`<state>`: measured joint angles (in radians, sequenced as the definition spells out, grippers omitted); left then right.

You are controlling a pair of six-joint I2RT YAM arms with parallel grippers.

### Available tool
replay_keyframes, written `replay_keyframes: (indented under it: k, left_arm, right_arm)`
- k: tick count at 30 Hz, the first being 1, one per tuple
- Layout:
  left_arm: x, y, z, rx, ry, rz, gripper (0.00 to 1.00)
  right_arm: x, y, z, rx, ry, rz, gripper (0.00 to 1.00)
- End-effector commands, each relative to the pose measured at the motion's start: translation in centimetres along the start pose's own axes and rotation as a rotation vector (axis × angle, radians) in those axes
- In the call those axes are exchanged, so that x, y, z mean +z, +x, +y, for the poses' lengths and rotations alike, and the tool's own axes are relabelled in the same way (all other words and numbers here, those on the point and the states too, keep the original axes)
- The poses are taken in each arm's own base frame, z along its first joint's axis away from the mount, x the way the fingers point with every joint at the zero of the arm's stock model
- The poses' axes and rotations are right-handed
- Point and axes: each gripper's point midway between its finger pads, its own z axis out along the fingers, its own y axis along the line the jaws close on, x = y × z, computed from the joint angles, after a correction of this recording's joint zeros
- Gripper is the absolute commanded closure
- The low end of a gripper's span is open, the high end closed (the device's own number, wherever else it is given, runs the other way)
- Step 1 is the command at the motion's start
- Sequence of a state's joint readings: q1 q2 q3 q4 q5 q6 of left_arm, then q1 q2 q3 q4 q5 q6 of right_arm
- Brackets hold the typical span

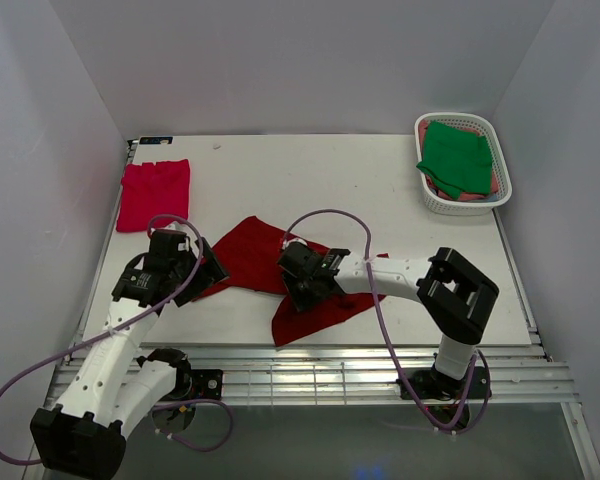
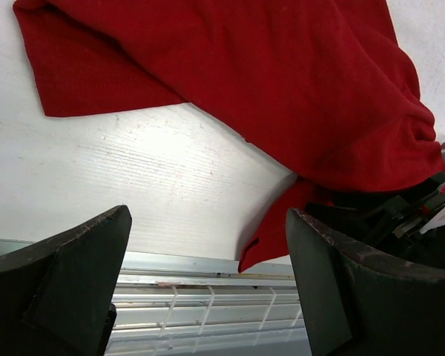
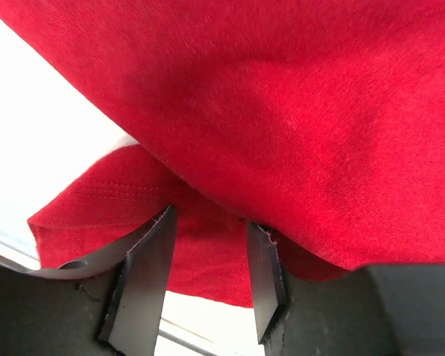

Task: Fold and stack the t-shirts
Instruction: Flatten the tshirt out

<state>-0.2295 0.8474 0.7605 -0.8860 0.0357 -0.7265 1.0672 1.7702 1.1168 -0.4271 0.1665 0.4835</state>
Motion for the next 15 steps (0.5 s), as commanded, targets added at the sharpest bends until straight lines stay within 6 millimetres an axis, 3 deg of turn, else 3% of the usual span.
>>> replay_keyframes:
  k: [1,3,8,11,15]
  left_arm:
    - [-0.6,0.4,0.0,-0.005,0.012,0.000,0.04]
    - [-0.6,0.4,0.0,-0.008,0.016,-0.001,0.04]
    - [-0.5,0.4,0.1,-0.015,0.008,-0.001,0.04]
    - [-0.2,0.5,0.1,-0.016,0.004,0.011,0.04]
    - [-0.3,0.4,-0.1,-0.010,0.009,0.009,0.04]
  right_arm:
    - [-1.7,-2.3,0.4,-0.015,0.004,-0.059,0.52]
    - [-2.8,-2.4,1.2,-0.008,-0.038,-0.066,0.53]
    - [-5.1,-0.3,6.4,-0.097,-0.238,-0.031,0.51]
    - [-4.9,1.8,8.0,-0.128,-0.274,0.023,0.50]
    - [-3.7,3.7,8.5,-0.130,-0.276,0.070,0.48]
